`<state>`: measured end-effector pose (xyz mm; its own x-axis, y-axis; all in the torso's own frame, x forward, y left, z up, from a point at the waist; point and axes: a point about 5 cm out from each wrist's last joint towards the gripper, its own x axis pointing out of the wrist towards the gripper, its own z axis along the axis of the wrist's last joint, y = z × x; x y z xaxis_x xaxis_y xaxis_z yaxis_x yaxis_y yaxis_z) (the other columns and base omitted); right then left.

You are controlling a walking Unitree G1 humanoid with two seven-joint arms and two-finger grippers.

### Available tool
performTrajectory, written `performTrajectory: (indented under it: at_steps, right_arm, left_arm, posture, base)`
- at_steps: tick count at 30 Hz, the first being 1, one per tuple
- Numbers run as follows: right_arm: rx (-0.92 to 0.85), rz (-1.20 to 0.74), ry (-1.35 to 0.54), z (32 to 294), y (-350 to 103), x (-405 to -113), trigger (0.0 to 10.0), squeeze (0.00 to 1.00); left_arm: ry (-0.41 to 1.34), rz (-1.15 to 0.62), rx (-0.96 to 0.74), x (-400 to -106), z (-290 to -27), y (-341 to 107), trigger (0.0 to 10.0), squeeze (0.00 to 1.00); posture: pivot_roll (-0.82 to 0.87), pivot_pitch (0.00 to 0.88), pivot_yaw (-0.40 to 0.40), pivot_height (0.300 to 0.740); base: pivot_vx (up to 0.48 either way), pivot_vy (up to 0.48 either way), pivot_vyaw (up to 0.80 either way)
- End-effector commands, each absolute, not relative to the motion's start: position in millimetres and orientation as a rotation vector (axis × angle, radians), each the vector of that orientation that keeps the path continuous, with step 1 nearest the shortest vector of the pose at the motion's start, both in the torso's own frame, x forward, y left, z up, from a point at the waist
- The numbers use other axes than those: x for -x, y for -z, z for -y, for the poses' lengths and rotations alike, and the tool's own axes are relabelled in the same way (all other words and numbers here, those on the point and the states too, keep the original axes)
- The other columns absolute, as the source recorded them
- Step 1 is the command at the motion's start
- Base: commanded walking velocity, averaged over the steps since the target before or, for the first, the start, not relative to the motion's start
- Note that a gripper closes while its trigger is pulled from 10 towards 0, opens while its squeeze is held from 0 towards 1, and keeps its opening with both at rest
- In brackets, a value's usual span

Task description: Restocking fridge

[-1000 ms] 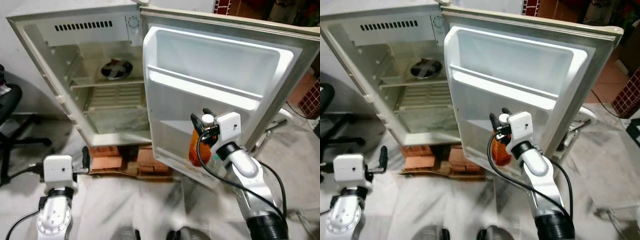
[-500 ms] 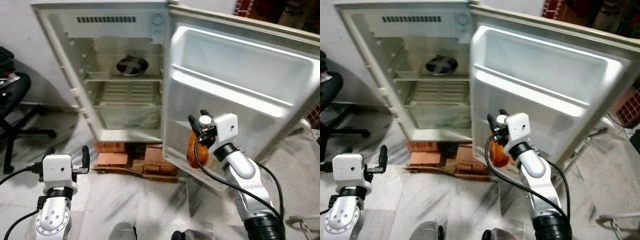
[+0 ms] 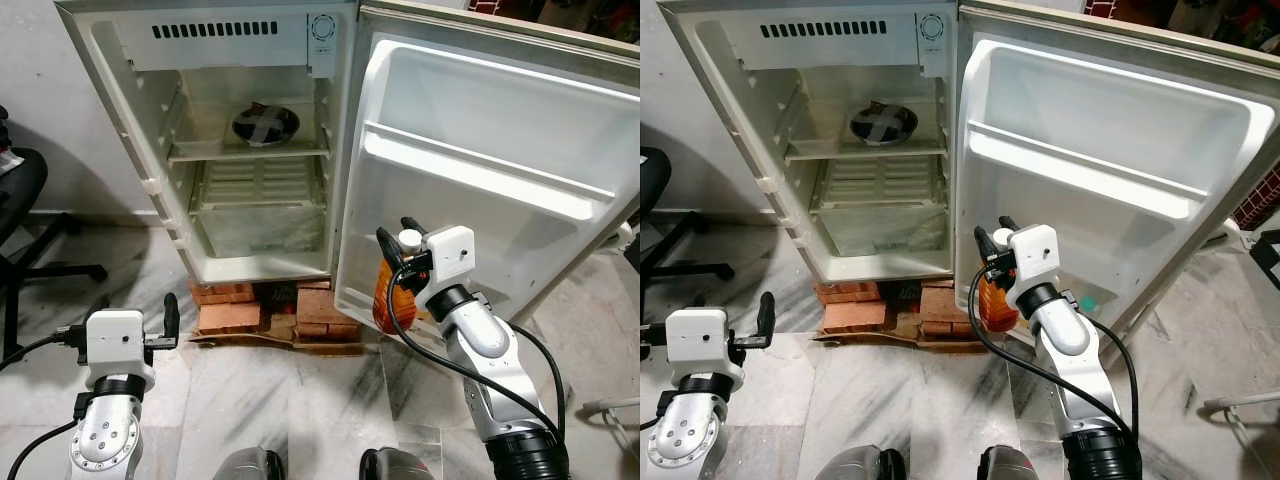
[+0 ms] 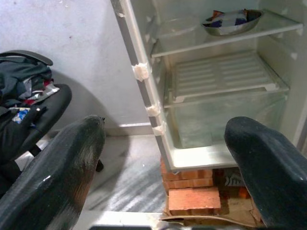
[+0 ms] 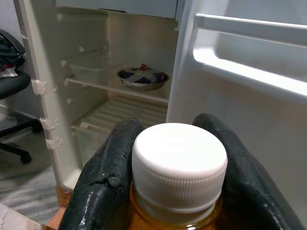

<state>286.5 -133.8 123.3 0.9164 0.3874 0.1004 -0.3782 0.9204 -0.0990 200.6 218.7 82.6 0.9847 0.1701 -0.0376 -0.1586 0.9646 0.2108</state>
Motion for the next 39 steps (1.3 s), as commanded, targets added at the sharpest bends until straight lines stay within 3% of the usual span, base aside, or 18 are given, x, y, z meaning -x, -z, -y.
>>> performTrajectory:
  at_steps: [1, 8, 17, 26, 39]
  right_arm:
    - [0.071, 0.138, -0.371, 136.5, -129.4, -288.2, 10.0, 0.00]
    - [0.073, 0.116, -0.347, 144.9, -123.2, -280.5, 10.0, 0.00]
    - [0.080, 0.096, -0.371, 137.3, -115.5, -267.9, 10.0, 0.00]
    - [0.086, 0.093, -0.375, 139.1, -115.7, -270.6, 10.0, 0.00]
    - [0.034, 0.064, -0.477, 129.6, -112.7, -263.3, 10.0, 0.00]
  left_arm:
    - [-0.153, -0.042, -0.209, -199.0, -217.6, -85.7, 10.0, 0.00]
    - [-0.137, -0.045, -0.200, -194.7, -215.6, -85.0, 10.0, 0.00]
    - [-0.126, -0.053, -0.189, -188.4, -211.2, -83.9, 10.0, 0.00]
    - [-0.125, -0.062, -0.189, -186.7, -210.7, -82.5, 10.0, 0.00]
    - [-0.137, -0.082, -0.180, -183.7, -210.3, -80.0, 10.0, 0.00]
  posture:
    - [0.01, 0.099, -0.005, 0.740]
    - [0.01, 0.095, -0.005, 0.740]
    - [0.01, 0.096, -0.007, 0.740]
    - [0.01, 0.095, -0.008, 0.740]
    - [0.01, 0.101, -0.009, 0.740]
  base:
    - [0.000, 0.000, 0.00]
    - [0.366, 0.000, -0.22]
    - [0.415, 0.000, 0.00]
    - [0.400, 0.000, 0.00]
    - [0.000, 0.000, 0.00]
